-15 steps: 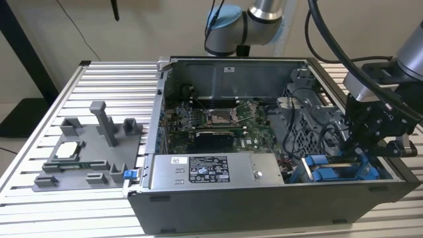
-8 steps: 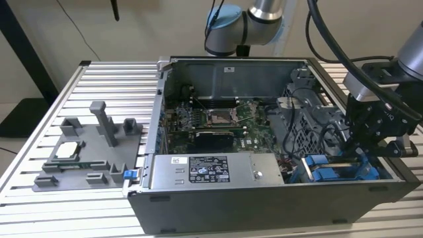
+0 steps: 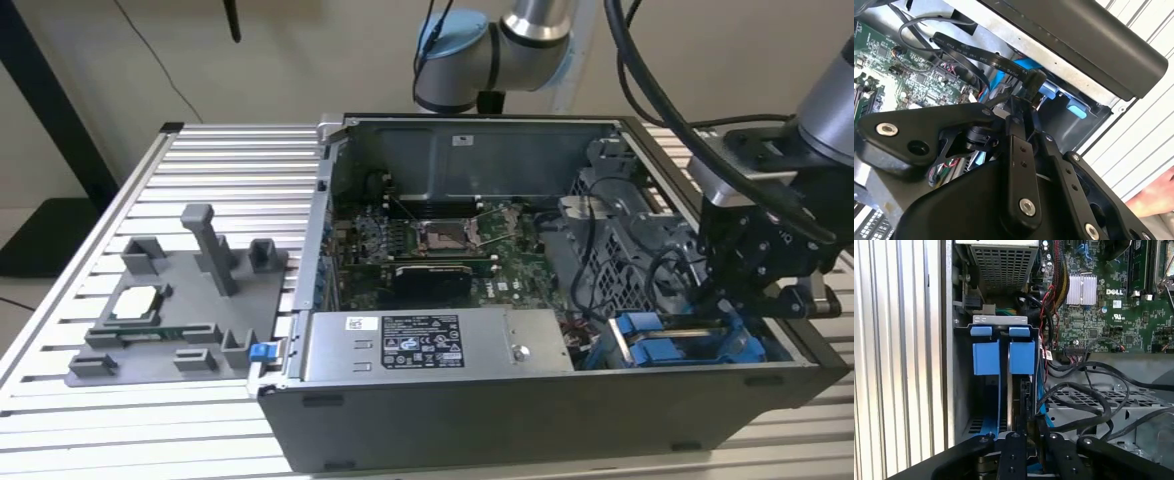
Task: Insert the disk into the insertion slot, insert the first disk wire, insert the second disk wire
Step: 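Insert the first disk wire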
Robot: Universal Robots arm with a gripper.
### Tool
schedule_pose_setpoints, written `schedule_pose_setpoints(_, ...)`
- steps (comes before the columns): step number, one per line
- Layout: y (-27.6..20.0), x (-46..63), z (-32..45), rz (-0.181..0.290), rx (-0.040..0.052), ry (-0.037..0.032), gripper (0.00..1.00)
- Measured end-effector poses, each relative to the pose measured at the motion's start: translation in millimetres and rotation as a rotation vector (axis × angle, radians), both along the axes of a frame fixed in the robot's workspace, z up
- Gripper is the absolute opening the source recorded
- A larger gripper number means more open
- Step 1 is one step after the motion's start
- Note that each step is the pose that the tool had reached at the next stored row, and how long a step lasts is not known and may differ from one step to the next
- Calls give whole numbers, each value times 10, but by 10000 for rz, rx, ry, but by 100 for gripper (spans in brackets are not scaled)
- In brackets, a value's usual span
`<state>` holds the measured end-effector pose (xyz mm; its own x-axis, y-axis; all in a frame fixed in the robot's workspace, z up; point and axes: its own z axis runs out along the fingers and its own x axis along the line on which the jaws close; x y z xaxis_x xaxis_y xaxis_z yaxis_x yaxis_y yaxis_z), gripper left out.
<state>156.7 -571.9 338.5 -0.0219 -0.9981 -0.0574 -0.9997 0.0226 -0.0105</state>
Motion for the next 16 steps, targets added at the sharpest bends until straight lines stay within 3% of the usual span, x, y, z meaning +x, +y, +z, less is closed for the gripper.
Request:
schedule_pose_setpoints(9,-1,-66,-74,-30,0,-87,0)
schedule_pose_setpoints(10,-1,-66,-65,-30,0,-91,100)
schedule_pose_setpoints(16,2,-65,143,-28,-1,-92,100)
